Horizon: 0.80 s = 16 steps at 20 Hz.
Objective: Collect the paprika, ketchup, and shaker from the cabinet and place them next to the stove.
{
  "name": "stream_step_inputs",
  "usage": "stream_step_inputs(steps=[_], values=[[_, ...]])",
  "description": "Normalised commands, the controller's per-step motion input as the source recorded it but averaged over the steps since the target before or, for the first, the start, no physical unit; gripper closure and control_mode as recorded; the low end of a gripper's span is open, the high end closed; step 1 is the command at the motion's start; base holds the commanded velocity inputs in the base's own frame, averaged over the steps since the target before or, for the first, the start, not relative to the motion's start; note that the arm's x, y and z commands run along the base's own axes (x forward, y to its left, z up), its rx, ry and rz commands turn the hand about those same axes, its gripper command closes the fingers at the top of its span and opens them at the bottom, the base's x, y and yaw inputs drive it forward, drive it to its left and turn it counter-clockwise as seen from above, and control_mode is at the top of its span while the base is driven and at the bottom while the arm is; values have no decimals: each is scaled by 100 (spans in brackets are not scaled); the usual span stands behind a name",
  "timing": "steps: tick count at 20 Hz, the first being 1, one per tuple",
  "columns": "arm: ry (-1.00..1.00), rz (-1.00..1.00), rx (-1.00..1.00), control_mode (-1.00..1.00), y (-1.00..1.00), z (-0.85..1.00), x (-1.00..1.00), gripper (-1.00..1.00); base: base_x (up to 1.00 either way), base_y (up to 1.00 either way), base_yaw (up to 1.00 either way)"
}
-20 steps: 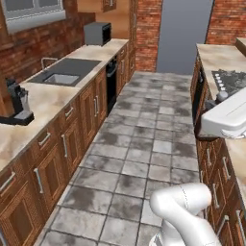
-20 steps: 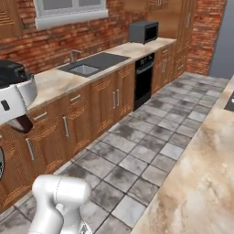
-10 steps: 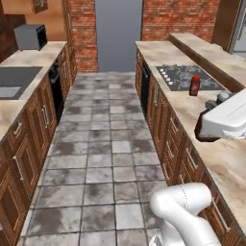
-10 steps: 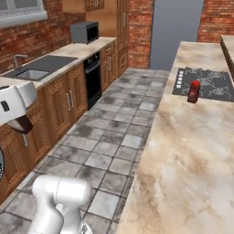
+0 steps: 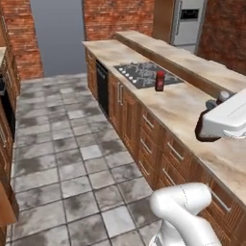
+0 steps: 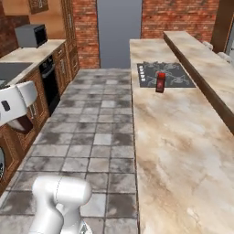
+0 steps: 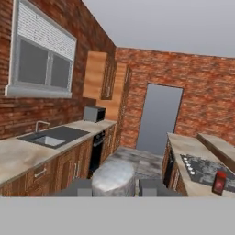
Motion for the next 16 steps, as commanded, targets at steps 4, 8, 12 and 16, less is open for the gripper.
stream_step_inputs(steps=[4,8,12,16], values=[[0,0,0,100,0,0,0,100,29,70,-44],[0,0,0,100,0,0,0,100,56,71,-36],[0,0,0,100,0,0,0,100,75,46,-24],[0,0,0,100,0,0,0,100,76,53,-19]])
